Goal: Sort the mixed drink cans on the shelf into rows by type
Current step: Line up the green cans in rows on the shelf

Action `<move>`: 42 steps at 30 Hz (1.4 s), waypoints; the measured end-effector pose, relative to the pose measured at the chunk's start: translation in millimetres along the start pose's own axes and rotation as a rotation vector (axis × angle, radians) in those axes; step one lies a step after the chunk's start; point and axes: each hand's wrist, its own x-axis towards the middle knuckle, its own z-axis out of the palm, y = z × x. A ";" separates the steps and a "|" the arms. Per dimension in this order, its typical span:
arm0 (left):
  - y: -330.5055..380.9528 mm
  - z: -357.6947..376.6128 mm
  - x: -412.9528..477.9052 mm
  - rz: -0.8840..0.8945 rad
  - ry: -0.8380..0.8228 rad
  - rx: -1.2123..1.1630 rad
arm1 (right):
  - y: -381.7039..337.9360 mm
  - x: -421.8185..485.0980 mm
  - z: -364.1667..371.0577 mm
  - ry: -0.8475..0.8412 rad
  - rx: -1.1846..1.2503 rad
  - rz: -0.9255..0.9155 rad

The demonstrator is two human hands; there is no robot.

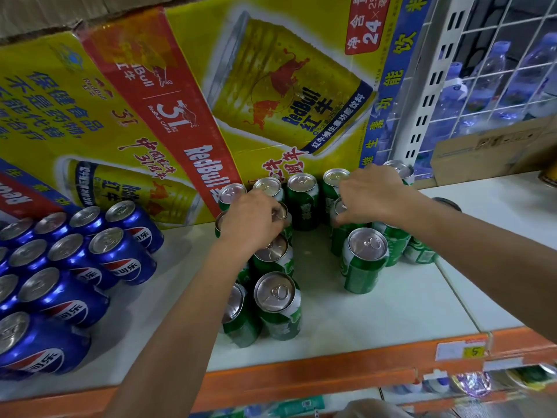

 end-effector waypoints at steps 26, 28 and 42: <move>0.7 12.0 -7.9 -0.065 0.110 -0.028 | -29.1 25.8 21.5 0.070 0.212 -0.230; 0.6 10.8 -7.8 -0.060 0.105 -0.023 | -27.7 27.0 19.3 0.057 0.241 -0.257; 8.2 5.4 -7.5 -0.123 0.106 -0.003 | -20.1 28.6 21.5 0.088 0.379 -0.276</move>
